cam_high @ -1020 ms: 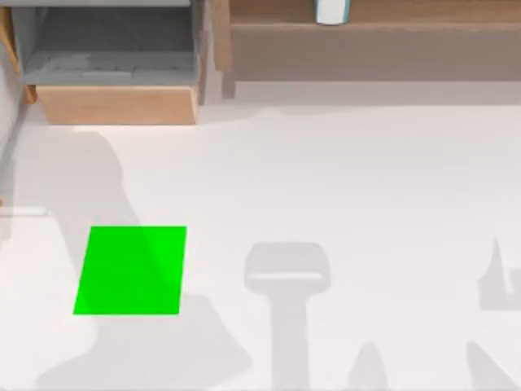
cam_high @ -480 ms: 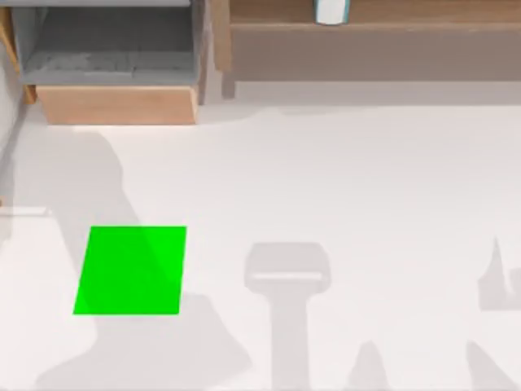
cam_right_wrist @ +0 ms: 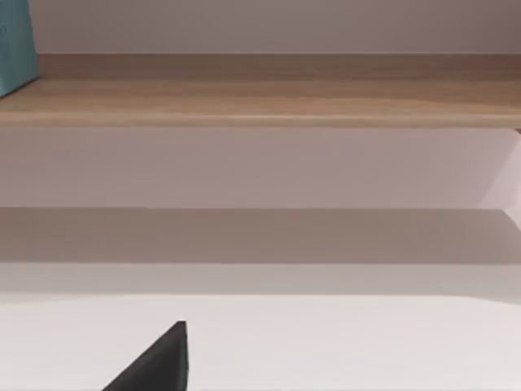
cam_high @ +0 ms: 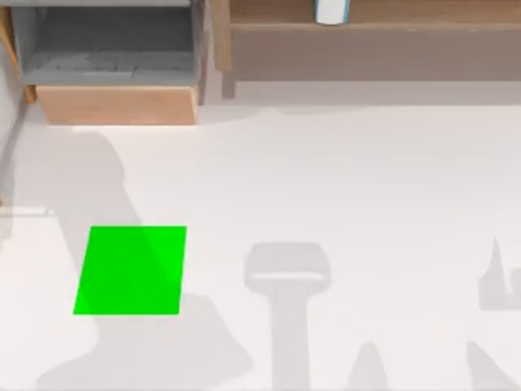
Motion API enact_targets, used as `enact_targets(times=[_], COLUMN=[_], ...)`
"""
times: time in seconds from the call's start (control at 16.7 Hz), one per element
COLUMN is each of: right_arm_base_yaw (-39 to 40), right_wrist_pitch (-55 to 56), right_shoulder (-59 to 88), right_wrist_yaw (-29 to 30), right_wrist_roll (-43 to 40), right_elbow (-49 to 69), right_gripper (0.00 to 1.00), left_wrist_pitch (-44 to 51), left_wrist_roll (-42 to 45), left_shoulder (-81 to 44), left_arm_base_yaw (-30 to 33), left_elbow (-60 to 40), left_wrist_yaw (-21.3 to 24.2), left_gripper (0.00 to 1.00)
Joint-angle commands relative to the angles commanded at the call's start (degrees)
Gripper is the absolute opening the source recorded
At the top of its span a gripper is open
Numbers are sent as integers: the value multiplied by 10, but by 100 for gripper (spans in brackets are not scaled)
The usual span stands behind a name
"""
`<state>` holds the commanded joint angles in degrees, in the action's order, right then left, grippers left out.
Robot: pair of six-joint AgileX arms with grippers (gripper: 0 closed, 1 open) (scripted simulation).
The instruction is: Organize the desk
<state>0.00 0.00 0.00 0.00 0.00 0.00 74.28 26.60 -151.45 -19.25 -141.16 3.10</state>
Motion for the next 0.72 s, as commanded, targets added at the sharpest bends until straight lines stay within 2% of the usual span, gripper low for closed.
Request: enact_targets(times=[0.3, 0.72], right_arm_base_yaw=[0, 0], right_wrist_pitch=[0, 0], right_shoulder=[0, 0], right_wrist_yaw=[0, 0], right_wrist_roll=[0, 0], right_elbow=[0, 0], right_gripper=[100, 100], left_wrist_pitch=[3, -50], left_wrist_roll=[-8, -52], left_shoulder=[64, 240], left_arm_base_yaw=[-7, 12], left_elbow=[43, 157], left_wrist_yaw=[7, 24], left_gripper=[0, 0])
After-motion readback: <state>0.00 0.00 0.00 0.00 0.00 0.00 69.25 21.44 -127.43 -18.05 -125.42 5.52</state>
